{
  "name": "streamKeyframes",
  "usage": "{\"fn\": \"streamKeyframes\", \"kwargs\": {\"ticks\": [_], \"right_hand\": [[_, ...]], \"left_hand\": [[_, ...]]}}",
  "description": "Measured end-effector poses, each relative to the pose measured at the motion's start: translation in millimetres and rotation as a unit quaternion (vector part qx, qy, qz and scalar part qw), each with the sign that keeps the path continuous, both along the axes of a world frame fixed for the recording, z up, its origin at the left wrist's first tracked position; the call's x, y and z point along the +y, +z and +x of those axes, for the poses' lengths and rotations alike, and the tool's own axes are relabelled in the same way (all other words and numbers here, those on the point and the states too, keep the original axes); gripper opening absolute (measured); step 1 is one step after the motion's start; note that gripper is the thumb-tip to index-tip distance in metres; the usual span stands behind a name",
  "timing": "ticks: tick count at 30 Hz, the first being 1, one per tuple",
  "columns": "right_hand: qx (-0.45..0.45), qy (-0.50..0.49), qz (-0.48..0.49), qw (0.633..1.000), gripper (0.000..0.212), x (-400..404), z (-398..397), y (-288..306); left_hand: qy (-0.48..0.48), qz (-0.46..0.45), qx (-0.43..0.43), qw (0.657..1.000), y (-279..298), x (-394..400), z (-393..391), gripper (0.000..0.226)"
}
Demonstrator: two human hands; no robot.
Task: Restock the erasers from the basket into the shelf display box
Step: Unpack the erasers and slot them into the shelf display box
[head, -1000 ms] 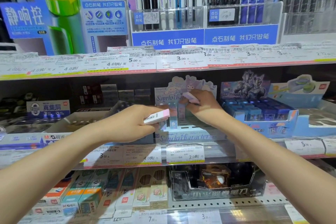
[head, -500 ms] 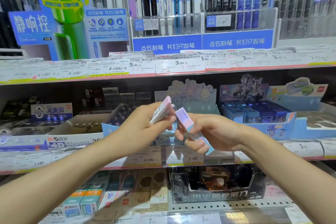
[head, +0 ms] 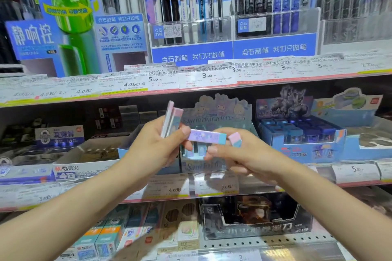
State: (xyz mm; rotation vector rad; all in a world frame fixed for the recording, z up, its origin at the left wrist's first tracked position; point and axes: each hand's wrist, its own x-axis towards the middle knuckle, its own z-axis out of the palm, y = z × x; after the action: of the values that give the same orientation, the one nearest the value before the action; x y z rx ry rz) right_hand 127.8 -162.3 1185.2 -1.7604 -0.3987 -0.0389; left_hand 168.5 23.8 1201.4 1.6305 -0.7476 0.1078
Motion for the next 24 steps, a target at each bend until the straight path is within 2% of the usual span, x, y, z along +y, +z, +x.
{"fn": "streamKeyframes", "kwargs": {"ticks": [4, 7, 13, 15, 17, 19, 21, 24], "right_hand": [[-0.075, -0.076, 0.090, 0.990, 0.014, 12.0, -0.1, -5.0], [-0.096, -0.121, 0.115, 0.981, 0.015, 14.1, 0.2, -5.8], [-0.136, -0.122, 0.141, 0.973, 0.021, 17.2, 0.4, -4.8], [-0.160, -0.124, 0.116, 0.972, 0.033, 13.7, 3.0, -3.3], [-0.196, -0.125, 0.085, 0.969, 0.037, 7.5, 6.4, -1.0], [-0.228, -0.138, 0.051, 0.962, 0.032, -1.2, 12.2, 3.0], [-0.266, -0.157, -0.027, 0.951, 0.029, -9.6, 18.4, 9.0], [-0.287, -0.186, -0.105, 0.934, 0.029, -20.1, 32.6, 16.5]], "left_hand": [[0.003, 0.009, 0.002, 1.000, -4.1, -2.8, -1.8, 0.014], [-0.003, 0.036, 0.003, 0.999, -6.6, -2.4, -0.6, 0.012], [-0.006, 0.092, -0.001, 0.996, -15.0, -6.4, -4.8, 0.016], [0.006, 0.106, -0.032, 0.994, -14.5, -6.2, -5.2, 0.014], [0.031, 0.133, -0.115, 0.984, -12.9, -2.2, -1.7, 0.015], [0.069, 0.200, -0.226, 0.951, -11.1, 5.1, 5.8, 0.021], [0.090, 0.285, -0.315, 0.901, -9.2, 14.1, 13.0, 0.023], [0.114, 0.416, -0.339, 0.836, -6.9, 20.6, 20.5, 0.057]]}}
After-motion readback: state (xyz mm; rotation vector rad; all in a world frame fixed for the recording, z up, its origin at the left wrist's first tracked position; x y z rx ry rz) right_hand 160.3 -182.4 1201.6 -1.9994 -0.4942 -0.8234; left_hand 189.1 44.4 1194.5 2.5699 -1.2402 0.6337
